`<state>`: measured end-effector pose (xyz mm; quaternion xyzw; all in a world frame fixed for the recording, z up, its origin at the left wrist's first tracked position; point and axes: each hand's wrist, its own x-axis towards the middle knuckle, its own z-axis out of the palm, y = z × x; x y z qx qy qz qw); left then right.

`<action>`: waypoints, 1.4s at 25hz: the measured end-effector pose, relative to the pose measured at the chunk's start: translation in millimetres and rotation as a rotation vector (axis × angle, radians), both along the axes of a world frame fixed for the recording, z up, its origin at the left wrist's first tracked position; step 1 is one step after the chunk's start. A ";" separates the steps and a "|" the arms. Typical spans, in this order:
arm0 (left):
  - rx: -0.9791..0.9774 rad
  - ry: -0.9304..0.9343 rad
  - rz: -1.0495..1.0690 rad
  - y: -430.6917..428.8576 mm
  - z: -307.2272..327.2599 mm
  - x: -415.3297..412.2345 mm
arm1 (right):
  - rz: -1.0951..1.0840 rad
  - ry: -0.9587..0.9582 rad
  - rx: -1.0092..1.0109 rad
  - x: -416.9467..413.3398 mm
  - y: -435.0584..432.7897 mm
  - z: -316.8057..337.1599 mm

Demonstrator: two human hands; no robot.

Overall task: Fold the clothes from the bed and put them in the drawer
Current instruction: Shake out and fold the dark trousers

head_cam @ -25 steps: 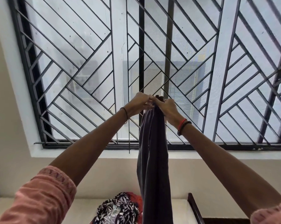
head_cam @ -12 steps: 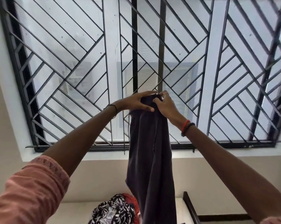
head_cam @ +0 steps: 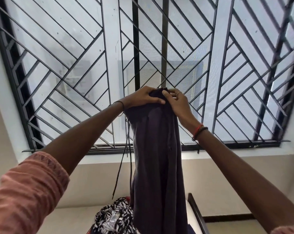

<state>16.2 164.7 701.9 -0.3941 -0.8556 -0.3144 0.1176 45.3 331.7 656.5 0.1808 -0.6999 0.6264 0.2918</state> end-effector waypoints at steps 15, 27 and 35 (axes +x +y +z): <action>0.066 0.326 0.265 -42.0 53.4 3.4 | 0.061 -0.478 0.359 -7.8 37.2 -185.1; 0.107 0.465 0.525 -50.7 57.4 2.4 | 0.030 -0.562 0.077 16.7 -29.3 -243.7; 0.153 0.499 0.553 -53.0 74.4 8.3 | -0.239 -0.594 0.085 7.1 -56.3 -255.4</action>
